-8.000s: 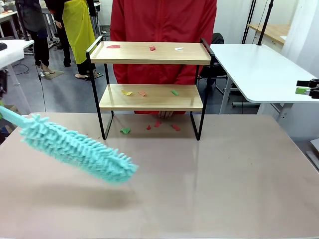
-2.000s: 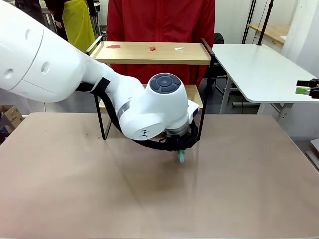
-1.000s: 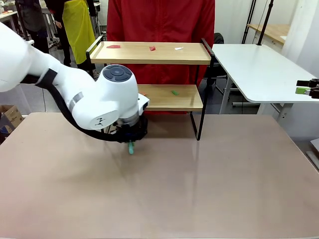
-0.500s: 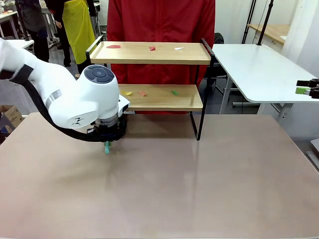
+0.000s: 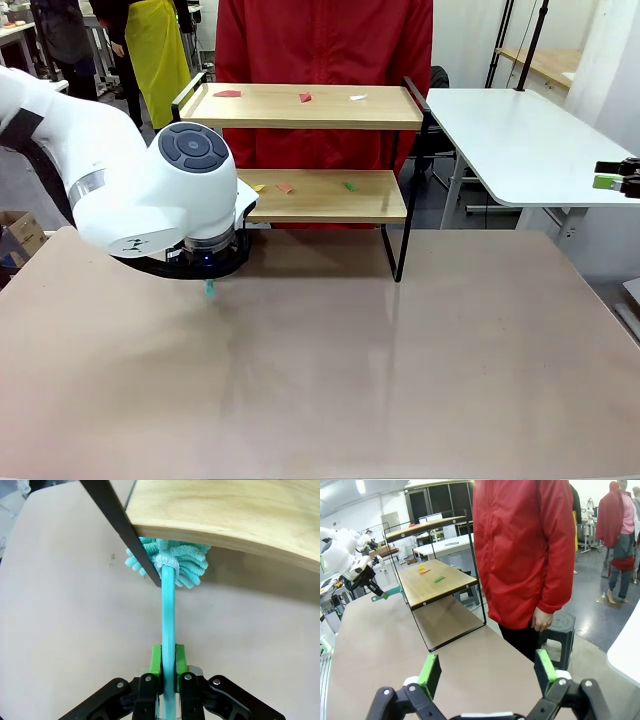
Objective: Clean the shelf.
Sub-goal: Clean the specific section of the Shelf indicated by the human with the Duster.
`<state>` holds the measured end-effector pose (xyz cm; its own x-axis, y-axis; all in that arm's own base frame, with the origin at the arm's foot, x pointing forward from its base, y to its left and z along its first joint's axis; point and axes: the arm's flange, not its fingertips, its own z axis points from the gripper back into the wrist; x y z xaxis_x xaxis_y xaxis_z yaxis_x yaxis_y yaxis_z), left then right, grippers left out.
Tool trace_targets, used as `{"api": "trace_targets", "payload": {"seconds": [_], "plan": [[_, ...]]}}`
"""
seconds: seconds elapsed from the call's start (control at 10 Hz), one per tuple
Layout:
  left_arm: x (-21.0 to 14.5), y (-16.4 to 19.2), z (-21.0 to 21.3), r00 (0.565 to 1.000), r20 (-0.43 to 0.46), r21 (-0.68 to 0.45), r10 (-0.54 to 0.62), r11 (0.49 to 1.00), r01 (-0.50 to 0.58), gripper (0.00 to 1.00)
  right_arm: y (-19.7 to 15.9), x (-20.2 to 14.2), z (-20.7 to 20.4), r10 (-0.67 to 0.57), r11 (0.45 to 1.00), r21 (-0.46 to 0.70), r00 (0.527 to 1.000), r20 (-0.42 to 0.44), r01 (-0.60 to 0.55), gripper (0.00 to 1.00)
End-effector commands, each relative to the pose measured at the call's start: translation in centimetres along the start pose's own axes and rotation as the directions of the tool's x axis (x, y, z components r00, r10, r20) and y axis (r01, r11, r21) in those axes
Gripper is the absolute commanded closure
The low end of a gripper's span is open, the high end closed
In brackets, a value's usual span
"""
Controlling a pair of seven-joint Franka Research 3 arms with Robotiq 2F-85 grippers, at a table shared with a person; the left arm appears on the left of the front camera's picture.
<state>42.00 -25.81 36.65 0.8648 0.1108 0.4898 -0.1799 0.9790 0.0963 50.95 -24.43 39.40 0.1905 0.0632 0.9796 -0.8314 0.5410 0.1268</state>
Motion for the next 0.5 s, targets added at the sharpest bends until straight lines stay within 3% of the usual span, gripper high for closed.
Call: {"api": "trace_targets", "payload": {"seconds": [0.0,0.3,0.4], "plan": [[0.7,0.4,-1.1,1.000,-0.013,0.011,0.012,1.000,-0.012,0.87,0.2,0.3,-0.2,0.004,1.000,0.002,1.000,0.003,-0.004,0.00],[0.1,0.1,-0.8,1.000,-0.011,0.002,0.001,1.000,-0.001,0.87,0.2,0.3,-0.2,0.004,1.000,0.002,1.000,0.003,-0.004,0.00],[-0.3,0.7,0.2,0.999,0.034,-0.112,-0.022,0.993,0.026,0.87,0.2,0.3,-0.2,0.004,1.000,0.002,1.000,0.003,-0.004,0.00]]}}
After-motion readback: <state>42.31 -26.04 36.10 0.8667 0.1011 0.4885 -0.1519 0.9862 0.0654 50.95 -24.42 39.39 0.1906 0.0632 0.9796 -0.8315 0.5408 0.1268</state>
